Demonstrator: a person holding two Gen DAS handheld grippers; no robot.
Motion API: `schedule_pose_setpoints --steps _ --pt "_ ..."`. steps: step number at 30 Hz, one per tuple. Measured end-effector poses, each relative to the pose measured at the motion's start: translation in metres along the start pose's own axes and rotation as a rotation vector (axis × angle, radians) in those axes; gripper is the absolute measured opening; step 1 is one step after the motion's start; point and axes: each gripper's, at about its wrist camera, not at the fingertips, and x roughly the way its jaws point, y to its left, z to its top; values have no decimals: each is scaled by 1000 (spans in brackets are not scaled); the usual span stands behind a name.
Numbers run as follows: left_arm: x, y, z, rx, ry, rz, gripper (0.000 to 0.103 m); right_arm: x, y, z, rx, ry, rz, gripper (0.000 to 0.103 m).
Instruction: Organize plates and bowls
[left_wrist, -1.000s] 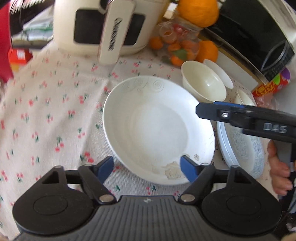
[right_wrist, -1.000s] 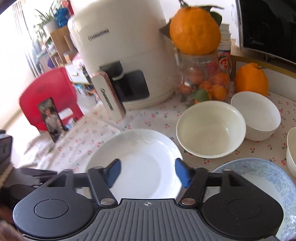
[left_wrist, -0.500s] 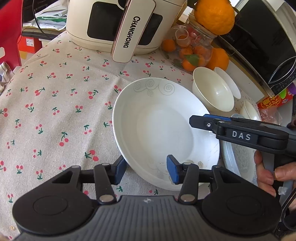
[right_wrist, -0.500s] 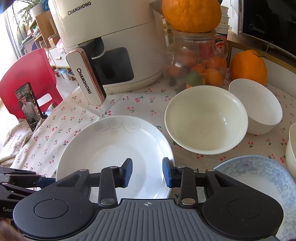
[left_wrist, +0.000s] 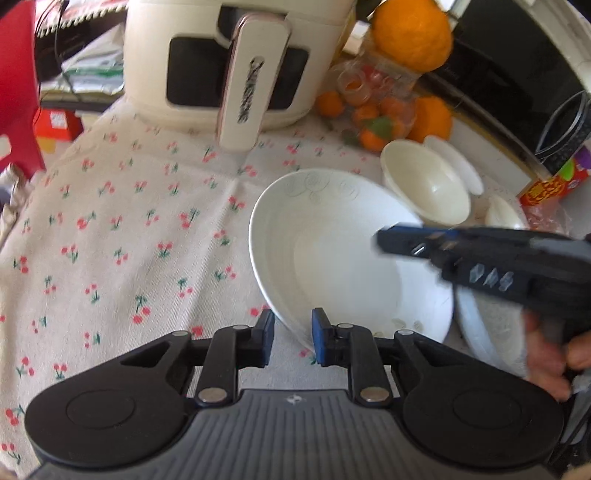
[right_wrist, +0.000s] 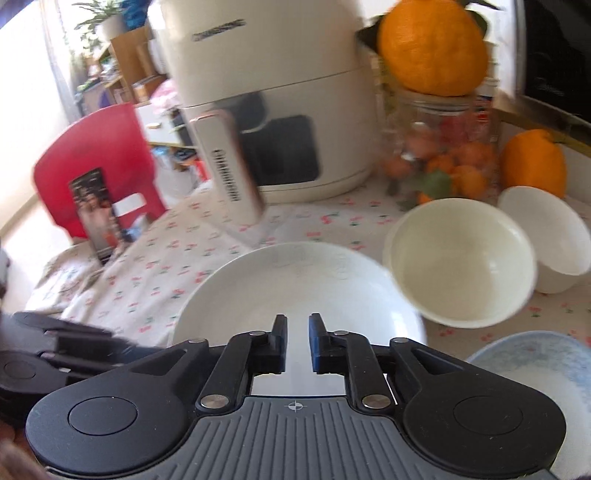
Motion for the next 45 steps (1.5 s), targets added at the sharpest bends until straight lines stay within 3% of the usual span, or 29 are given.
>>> schedule_pose_setpoints --steps 4,6,18,25,28,31,38,45 --pt "0 1 1 -3 -22 -1 24 -5 -20 2 43 -1 -50 35" --pt "-2 1 2 -4 -34 3 26 -7 -27 1 59 0 -75 39" --pt "7 -3 0 4 -5 8 27 15 -41 -2 77 71 -141 44" --pt "5 -2 1 18 -17 27 25 20 -40 -5 69 71 -106 35" --pt "-2 1 4 34 -63 46 24 15 -47 -4 123 74 -72 26" --pt "-14 8 11 18 -108 17 24 6 -50 -3 156 45 -39 23" --pt "-36 5 17 55 -217 13 21 -12 -48 1 189 -11 -13 22" --pt "-48 -4 21 54 -276 -29 21 -35 -49 -3 204 -45 -6 22"
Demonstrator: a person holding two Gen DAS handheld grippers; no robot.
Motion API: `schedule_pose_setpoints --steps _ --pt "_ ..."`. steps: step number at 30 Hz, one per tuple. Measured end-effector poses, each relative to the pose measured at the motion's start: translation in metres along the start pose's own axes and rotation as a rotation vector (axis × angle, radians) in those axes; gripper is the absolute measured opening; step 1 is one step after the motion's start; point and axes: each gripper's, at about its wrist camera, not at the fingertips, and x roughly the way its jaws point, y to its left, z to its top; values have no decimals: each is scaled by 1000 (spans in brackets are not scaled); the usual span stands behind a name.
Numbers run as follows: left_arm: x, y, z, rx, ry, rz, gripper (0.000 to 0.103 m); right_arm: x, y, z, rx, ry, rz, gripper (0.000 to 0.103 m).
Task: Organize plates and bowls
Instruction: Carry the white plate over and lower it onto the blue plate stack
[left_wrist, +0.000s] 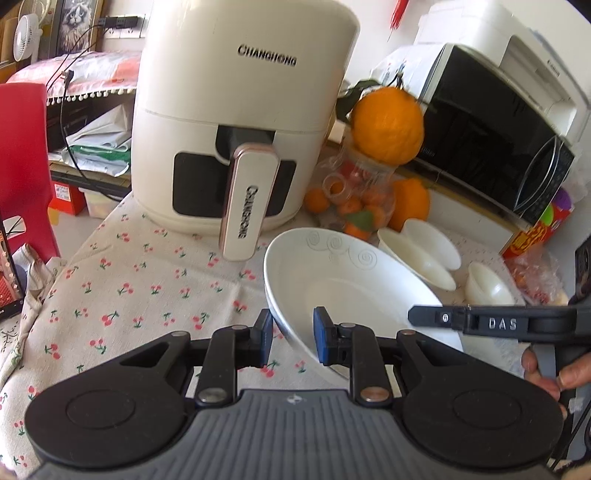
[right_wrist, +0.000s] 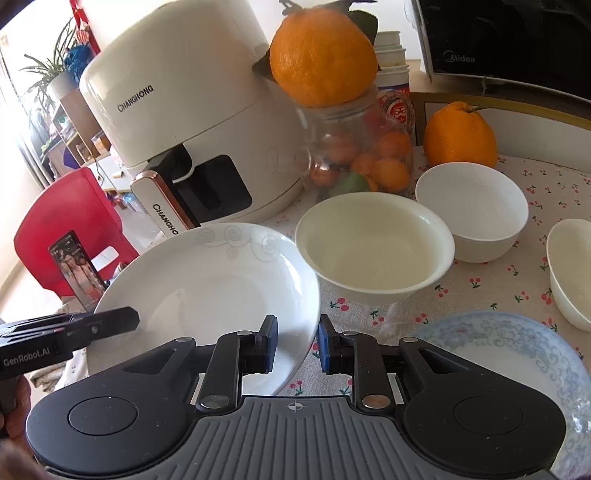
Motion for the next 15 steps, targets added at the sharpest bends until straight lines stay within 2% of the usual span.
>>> schedule_pose_setpoints --steps 8,15 --pt "-14 -14 6 3 -61 -55 21 -33 -7 -5 21 -45 17 22" --pt "-19 -15 1 -10 -46 -56 21 -39 -11 -5 36 -48 31 22"
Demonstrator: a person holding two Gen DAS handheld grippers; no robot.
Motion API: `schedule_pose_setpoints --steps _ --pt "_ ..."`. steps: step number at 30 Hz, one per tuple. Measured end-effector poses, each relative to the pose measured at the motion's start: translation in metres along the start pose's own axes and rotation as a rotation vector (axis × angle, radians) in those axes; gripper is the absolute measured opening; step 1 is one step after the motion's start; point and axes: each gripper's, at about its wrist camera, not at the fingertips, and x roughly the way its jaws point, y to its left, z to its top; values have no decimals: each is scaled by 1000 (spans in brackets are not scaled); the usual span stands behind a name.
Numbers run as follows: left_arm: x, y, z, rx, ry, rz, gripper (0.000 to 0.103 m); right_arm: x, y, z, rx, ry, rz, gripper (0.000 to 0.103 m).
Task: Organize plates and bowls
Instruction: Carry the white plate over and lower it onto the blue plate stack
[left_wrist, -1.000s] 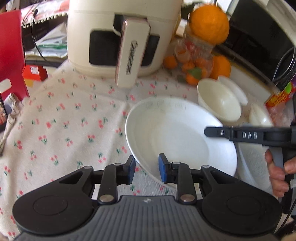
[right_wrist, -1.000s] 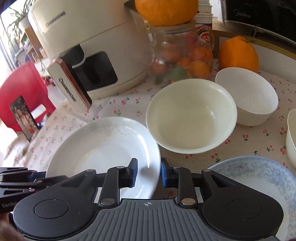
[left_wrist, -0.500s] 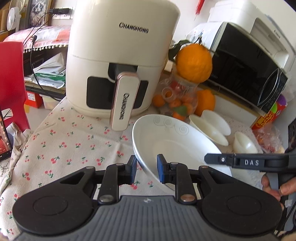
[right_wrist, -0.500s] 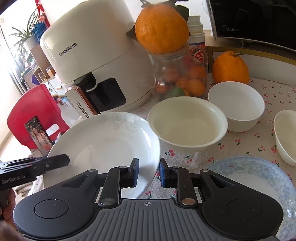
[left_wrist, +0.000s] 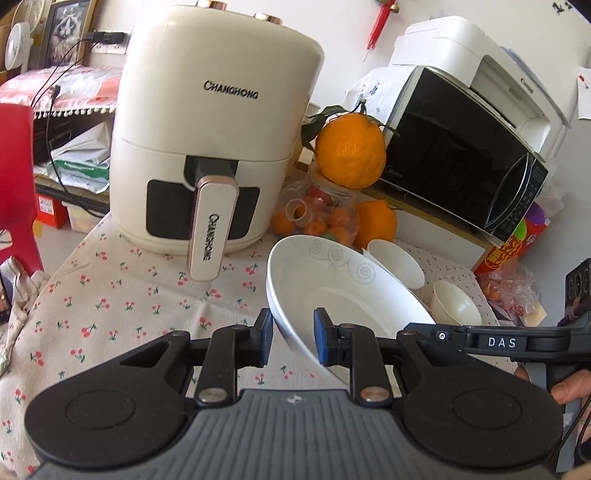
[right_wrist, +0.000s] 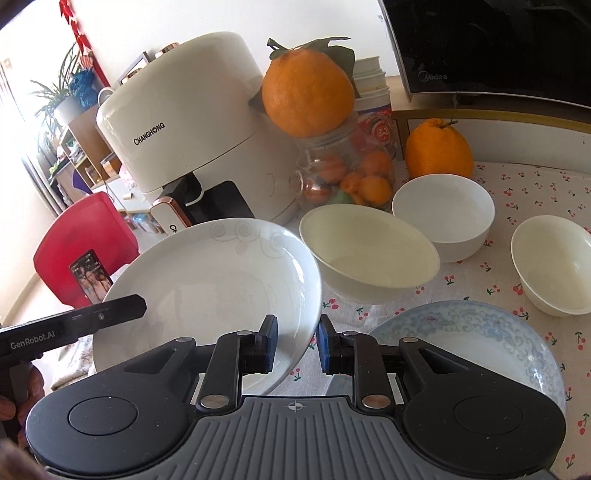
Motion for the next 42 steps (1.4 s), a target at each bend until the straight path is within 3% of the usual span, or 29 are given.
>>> schedule_pose_setpoints --steps 11,15,31,36,42 --pt "-14 31 2 -68 -10 67 20 33 27 7 -10 26 66 22" --pt "-12 28 1 -70 -4 50 19 29 27 3 -31 37 61 22" --pt "44 -65 -24 76 119 -170 19 -65 -57 -26 85 -17 -160 22" --pt "57 -86 -37 119 160 -186 19 -76 -80 -37 149 5 -221 22" --pt "71 -107 -46 184 188 -152 19 -79 -97 -49 188 46 -268 23"
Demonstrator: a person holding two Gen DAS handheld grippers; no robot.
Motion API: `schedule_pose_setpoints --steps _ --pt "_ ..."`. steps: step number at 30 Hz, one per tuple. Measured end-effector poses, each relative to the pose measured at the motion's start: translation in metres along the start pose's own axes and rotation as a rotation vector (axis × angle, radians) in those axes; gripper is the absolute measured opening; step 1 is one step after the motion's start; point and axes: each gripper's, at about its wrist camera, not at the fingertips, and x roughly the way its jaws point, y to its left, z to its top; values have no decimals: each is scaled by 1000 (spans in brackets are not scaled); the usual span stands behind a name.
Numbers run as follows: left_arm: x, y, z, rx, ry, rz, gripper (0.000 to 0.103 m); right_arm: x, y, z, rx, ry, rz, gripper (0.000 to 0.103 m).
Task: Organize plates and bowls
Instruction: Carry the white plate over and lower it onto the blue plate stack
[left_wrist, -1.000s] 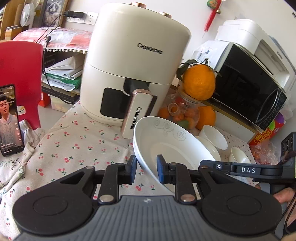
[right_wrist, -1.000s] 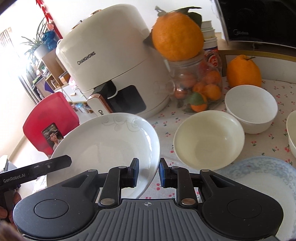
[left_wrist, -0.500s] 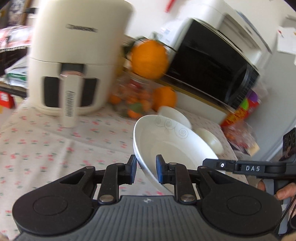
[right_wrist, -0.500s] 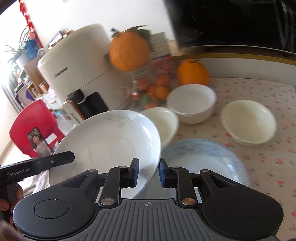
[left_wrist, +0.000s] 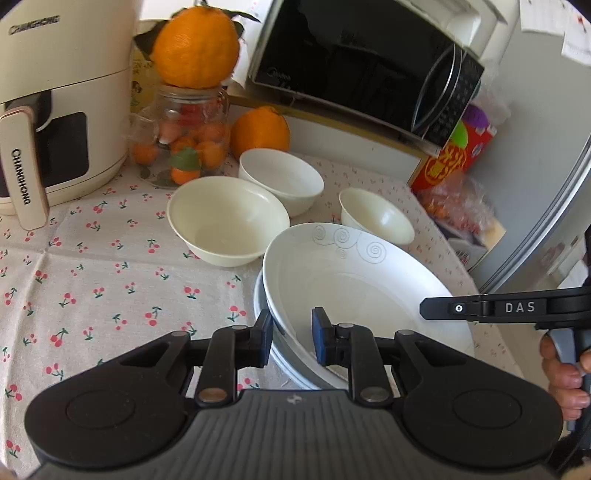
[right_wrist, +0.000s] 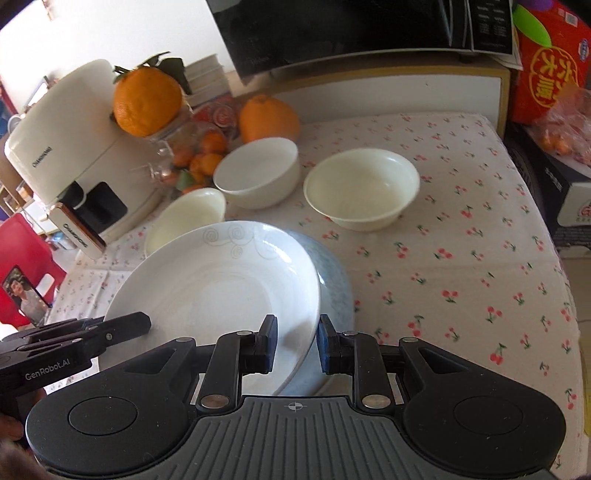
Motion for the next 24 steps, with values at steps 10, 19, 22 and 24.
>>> schedule_pose_setpoints --steps 10,19,22,24 --pt "14 -19 -5 77 20 64 21 3 -11 -9 5 36 -38 23" --pt "20 -31 -7 141 9 117 23 3 -6 -12 -29 27 -71 23" --pt "22 -34 -8 168 6 138 23 3 -5 -12 -42 25 -83 23" --pt "22 -36 -8 183 6 149 23 3 -4 -11 -48 26 -87 23"
